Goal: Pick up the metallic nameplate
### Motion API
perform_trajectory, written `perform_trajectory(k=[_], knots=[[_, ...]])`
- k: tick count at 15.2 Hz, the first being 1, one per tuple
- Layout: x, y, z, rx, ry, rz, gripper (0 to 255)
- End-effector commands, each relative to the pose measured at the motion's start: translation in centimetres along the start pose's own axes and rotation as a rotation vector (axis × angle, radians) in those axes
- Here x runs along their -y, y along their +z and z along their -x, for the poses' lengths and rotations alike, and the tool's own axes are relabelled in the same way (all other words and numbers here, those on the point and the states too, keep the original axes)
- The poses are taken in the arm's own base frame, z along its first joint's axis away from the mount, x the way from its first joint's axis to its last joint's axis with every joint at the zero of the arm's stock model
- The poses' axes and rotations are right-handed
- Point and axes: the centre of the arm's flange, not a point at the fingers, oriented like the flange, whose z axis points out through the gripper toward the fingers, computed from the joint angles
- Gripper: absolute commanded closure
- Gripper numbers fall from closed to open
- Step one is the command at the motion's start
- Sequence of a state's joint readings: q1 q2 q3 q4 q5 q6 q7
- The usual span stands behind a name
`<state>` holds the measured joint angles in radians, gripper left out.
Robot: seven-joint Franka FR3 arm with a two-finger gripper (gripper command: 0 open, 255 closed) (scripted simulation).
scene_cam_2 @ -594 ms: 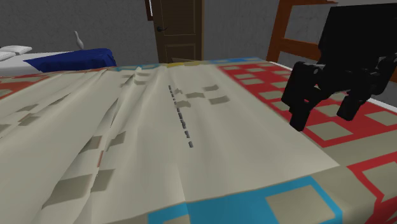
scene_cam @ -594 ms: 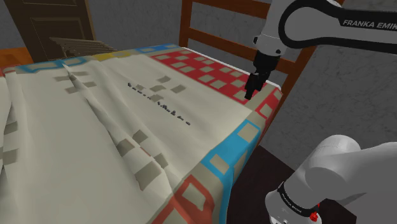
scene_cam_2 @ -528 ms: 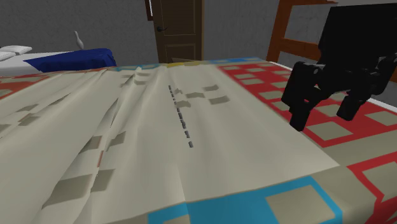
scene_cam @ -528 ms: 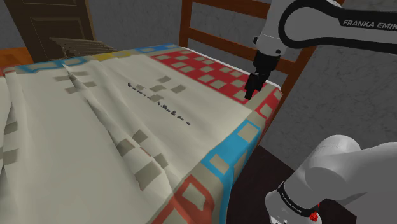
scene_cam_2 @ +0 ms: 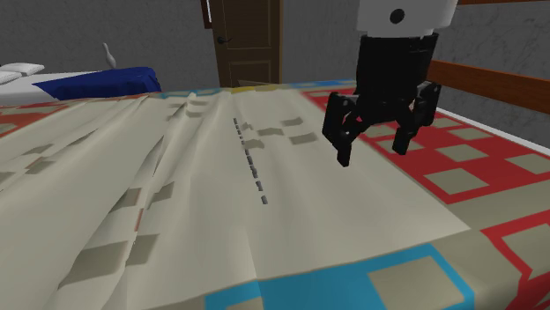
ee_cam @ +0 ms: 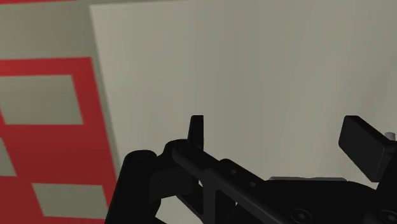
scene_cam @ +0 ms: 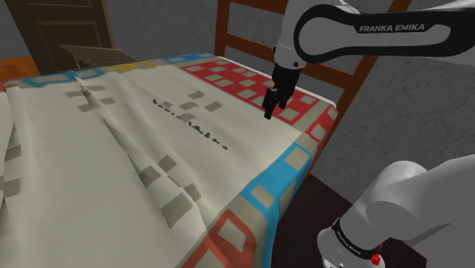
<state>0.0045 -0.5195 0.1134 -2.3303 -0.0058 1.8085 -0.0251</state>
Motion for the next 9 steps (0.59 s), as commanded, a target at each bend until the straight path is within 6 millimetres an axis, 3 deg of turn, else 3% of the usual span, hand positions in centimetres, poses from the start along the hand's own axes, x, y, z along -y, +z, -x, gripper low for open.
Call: perform_trajectory(k=[1,9], knots=[[1.4,0.9,-2.4,-0.004,-0.004,0.001,0],[6.6,3.4,-11.1,-0.02,-0.02,0.011,0]])
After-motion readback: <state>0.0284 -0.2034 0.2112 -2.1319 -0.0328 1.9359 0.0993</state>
